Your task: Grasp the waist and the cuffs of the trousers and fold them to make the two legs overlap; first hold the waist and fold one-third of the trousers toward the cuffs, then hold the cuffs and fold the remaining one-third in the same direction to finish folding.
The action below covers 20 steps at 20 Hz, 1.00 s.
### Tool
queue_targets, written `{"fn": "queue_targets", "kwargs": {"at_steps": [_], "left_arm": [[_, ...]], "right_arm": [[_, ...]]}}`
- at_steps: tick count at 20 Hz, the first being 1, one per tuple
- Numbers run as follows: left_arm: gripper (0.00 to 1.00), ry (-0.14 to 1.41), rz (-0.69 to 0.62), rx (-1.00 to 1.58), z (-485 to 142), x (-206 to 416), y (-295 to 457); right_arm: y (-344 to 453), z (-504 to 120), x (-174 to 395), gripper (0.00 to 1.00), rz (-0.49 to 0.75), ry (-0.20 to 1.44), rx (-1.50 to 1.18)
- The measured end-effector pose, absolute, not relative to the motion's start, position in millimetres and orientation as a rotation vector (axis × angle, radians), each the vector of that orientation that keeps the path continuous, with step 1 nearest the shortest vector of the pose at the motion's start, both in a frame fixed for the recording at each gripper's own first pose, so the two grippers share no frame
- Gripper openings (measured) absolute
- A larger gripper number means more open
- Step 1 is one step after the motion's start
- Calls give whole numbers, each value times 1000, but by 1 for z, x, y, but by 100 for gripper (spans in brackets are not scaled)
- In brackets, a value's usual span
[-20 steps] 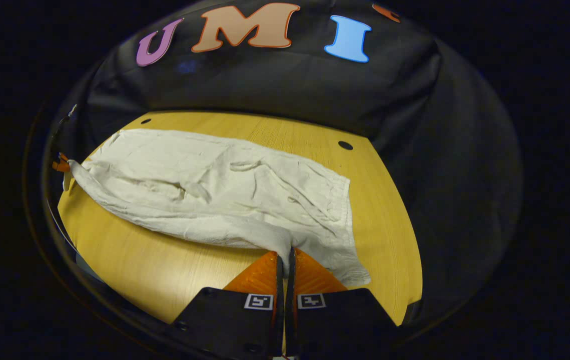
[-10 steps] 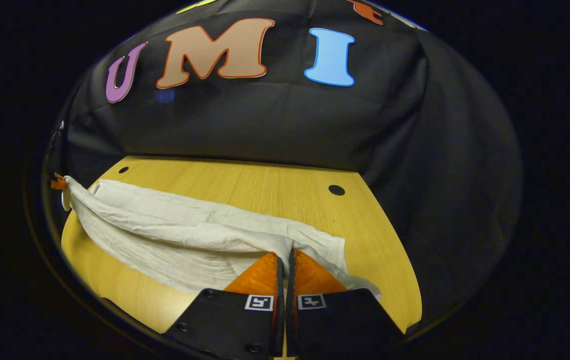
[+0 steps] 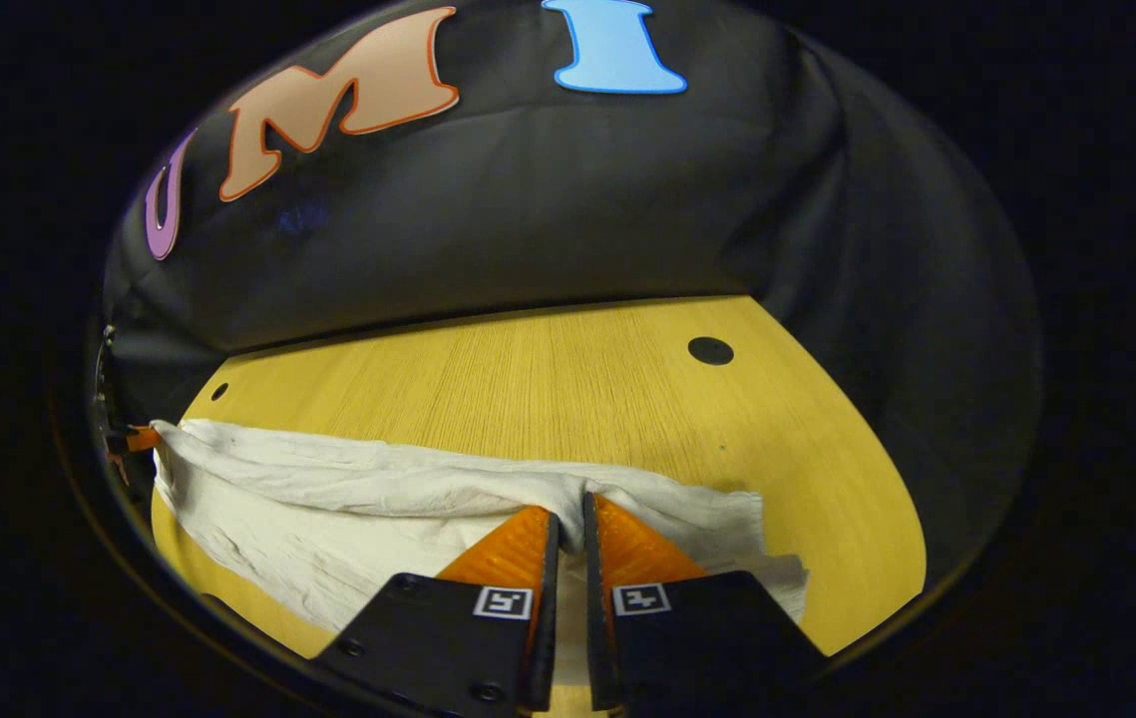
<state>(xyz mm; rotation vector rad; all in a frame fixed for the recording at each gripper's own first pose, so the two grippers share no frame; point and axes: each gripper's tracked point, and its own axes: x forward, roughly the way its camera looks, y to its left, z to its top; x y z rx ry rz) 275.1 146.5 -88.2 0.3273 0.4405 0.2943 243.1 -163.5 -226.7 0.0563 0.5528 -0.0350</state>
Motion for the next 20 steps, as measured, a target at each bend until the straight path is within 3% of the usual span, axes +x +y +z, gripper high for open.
{"fn": "queue_targets", "kwargs": {"at_steps": [2,5,6,7,8,9,13,15,16,20], "left_arm": [[4,429,290,293,-96,286,140],[71,381,296,254,-94,293,131],[93,338,301,245,-84,293,127],[99,293,294,224,-74,292,120],[96,255,284,209,-62,291,113],[96,232,275,199,-54,289,108],[97,173,229,100,-39,279,93],[97,145,214,41,-40,280,94],[98,131,209,17,-39,281,94],[96,94,177,-5,-37,281,91]], "right_arm": [[-168,-226,258,27,-45,538,119],[-179,-217,264,96,-78,512,216],[-184,-211,260,92,-93,498,241],[-192,-203,256,96,-114,481,259],[-199,-196,249,92,-133,466,273],[-208,-189,240,97,-155,453,294],[-244,-175,194,97,-225,414,434],[-259,-180,172,92,-275,411,494],[-265,-185,162,96,-298,415,521],[-274,-214,140,96,-349,431,642]]}}
